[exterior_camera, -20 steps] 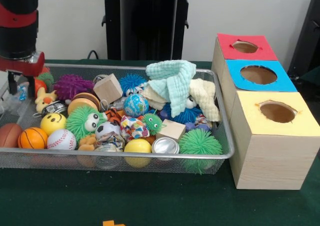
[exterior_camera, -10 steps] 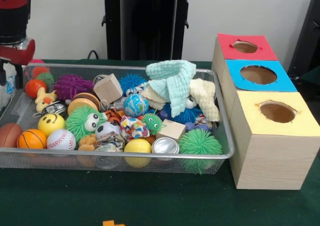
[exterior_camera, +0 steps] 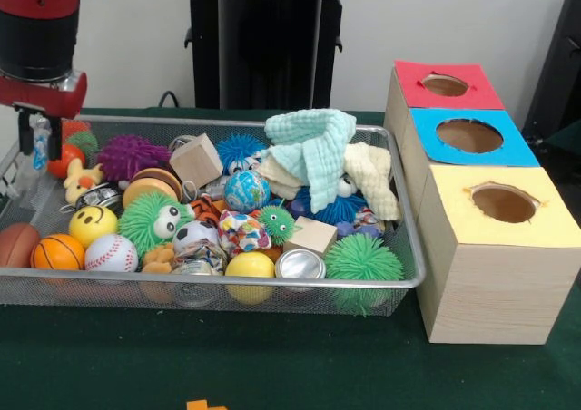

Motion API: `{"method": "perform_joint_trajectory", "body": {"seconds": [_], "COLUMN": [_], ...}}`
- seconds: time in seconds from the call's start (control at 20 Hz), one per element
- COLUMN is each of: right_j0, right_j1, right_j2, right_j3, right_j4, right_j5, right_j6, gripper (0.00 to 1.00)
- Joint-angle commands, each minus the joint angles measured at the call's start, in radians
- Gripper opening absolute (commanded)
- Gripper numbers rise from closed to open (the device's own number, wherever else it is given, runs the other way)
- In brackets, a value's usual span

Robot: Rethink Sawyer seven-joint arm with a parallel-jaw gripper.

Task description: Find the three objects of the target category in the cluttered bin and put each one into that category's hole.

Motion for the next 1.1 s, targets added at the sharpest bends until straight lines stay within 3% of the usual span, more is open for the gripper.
{"method": "perform_joint_trajectory", "body": {"seconds": [0.05,0.5,1.1], "right_j0": [0.046,0.075,0.051], "right_j1": [0.010,-0.048,-0.108], "right_j2": [-0.021,-0.053,-0.058], "right_j3": [0.114,0.197,0.191], "right_j4": [0.014,0.042,0.094], "right_j5": [-0.066,-0.058,0.044], "right_j6": [0.199,0.195,0.126], "gripper": [0.00,0.00,0.00]}}
